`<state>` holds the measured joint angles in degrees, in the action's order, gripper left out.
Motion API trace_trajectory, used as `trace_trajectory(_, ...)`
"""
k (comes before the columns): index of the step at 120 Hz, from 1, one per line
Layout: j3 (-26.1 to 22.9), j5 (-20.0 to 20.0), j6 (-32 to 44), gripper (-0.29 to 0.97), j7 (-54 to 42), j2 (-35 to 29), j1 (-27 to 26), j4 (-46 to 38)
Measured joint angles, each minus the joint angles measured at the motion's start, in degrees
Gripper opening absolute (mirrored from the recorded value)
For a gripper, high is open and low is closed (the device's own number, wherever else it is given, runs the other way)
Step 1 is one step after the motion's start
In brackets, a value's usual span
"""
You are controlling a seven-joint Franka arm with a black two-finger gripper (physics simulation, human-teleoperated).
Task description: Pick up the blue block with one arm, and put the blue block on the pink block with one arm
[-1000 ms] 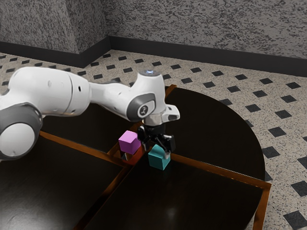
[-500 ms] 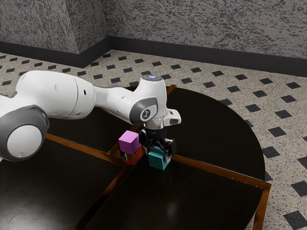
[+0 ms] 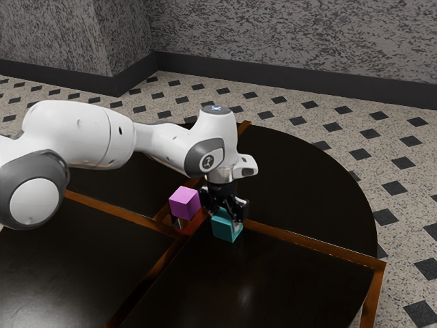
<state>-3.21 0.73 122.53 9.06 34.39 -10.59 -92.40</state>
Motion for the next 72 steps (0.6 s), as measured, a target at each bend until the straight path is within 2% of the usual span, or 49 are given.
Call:
trace_trajectory(18,-0.1,0.2,0.0,0.39,0.1,-2.5,0.1,-0.3)
trace_trajectory(55,-0.3,2.3,-0.7,0.37,0.2,-13.5,1.7,-6.1)
trace_trajectory(72,-1.1,3.5,-1.5,0.37,0.2,-15.7,3.7,-7.0)
